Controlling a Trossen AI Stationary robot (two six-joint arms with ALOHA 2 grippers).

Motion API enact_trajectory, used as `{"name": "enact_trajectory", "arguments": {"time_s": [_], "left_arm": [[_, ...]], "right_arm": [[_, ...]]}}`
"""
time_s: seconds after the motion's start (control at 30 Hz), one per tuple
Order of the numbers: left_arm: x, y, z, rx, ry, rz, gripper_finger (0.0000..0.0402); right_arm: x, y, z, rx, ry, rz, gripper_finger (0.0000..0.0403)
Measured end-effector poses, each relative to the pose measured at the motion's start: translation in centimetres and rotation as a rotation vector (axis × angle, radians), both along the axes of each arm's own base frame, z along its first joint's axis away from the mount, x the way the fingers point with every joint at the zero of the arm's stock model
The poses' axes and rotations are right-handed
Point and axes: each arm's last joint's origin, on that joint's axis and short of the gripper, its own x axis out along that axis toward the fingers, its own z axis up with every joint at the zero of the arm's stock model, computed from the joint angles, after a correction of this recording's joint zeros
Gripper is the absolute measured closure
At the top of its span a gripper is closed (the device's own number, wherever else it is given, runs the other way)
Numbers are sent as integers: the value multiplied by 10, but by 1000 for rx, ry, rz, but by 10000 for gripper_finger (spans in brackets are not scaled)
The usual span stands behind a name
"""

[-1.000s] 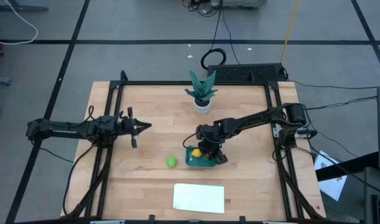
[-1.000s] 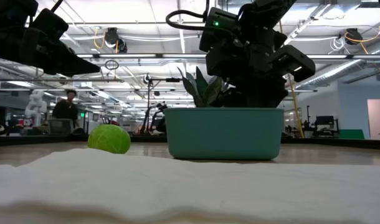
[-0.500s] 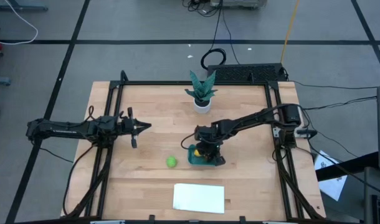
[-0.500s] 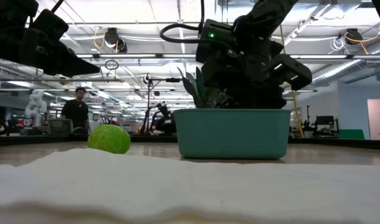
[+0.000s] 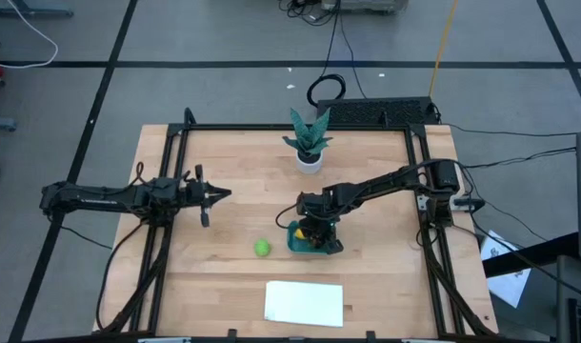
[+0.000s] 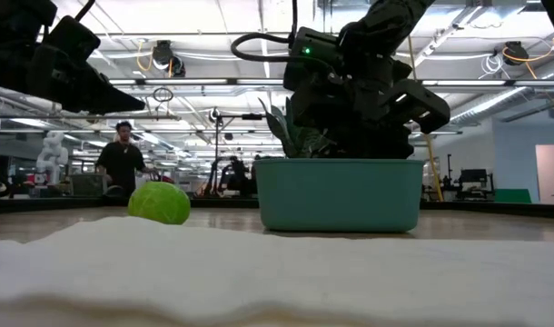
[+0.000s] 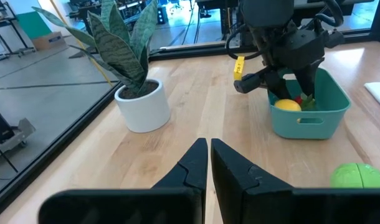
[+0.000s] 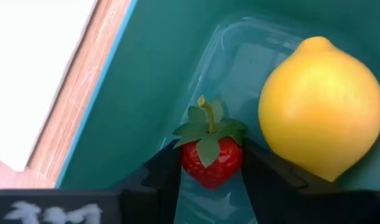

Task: Pick and placing Produce into tupperware
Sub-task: Put the red strawberry into the green bin, then adjust the green bin

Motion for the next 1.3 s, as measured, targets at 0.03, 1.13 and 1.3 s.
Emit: {"name": "enact_trajectory", "arguments": {"time_s": [0.03, 1.13, 1.3], "left_arm": [[0, 0, 0, -3, 0, 0, 376], [0, 0, 0, -9, -2, 2, 376], [0, 0, 0, -11, -3, 3, 376]], "right_arm": [[0, 0, 0, 0, 1, -1, 256], [8, 3, 23, -74, 74, -45, 155], [8, 3, 23, -70, 76, -54, 155]]}}
